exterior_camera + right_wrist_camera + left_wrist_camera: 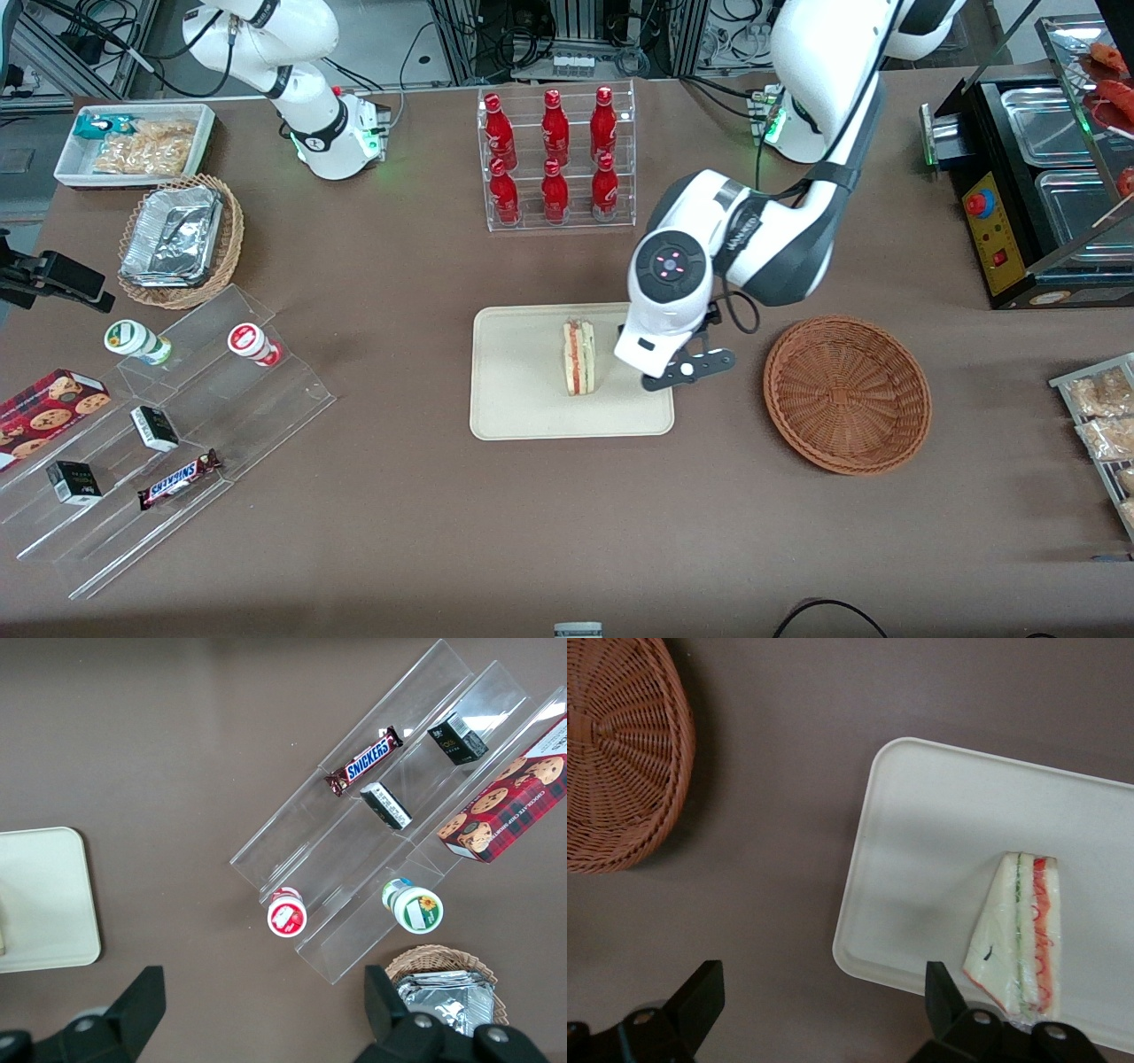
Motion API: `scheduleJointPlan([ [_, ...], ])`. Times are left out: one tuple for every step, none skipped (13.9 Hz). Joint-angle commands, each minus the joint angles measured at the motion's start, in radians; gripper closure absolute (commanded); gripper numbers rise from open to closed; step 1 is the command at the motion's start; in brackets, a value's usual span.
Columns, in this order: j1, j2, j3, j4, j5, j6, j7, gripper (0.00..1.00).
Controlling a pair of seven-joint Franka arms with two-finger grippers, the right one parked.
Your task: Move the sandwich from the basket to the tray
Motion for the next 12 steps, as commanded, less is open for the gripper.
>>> scheduleJointPlan([
  [0.049, -0.106, -0.005, -0.097, 0.002, -0.013, 0.064, 0.0],
  [0.069, -0.13, -0.005, -0.117, 0.002, -0.029, 0.087, 0.0],
  [0.081, -0.158, -0.005, -0.146, 0.002, -0.029, 0.107, 0.0],
  [0.116, -0.21, -0.008, -0.196, 0.002, -0.02, 0.134, 0.0],
  [0.147, -0.25, -0.016, -0.233, 0.002, -0.021, 0.171, 0.0],
  [0.196, -0.299, -0.054, -0.273, 0.002, -0.026, 0.222, 0.0],
  [0.255, -0.339, -0.097, -0.308, 0.002, -0.027, 0.262, 0.0],
  [0.312, -0.374, -0.129, -0.331, 0.002, -0.035, 0.315, 0.0],
  [0.348, -0.403, -0.14, -0.351, 0.002, -0.049, 0.375, 0.0],
  [0.383, -0.426, -0.149, -0.361, 0.002, -0.071, 0.453, 0.0],
  [0.415, -0.445, -0.154, -0.362, 0.002, -0.098, 0.522, 0.0],
  [0.446, -0.468, -0.155, -0.362, 0.002, -0.121, 0.587, 0.0],
])
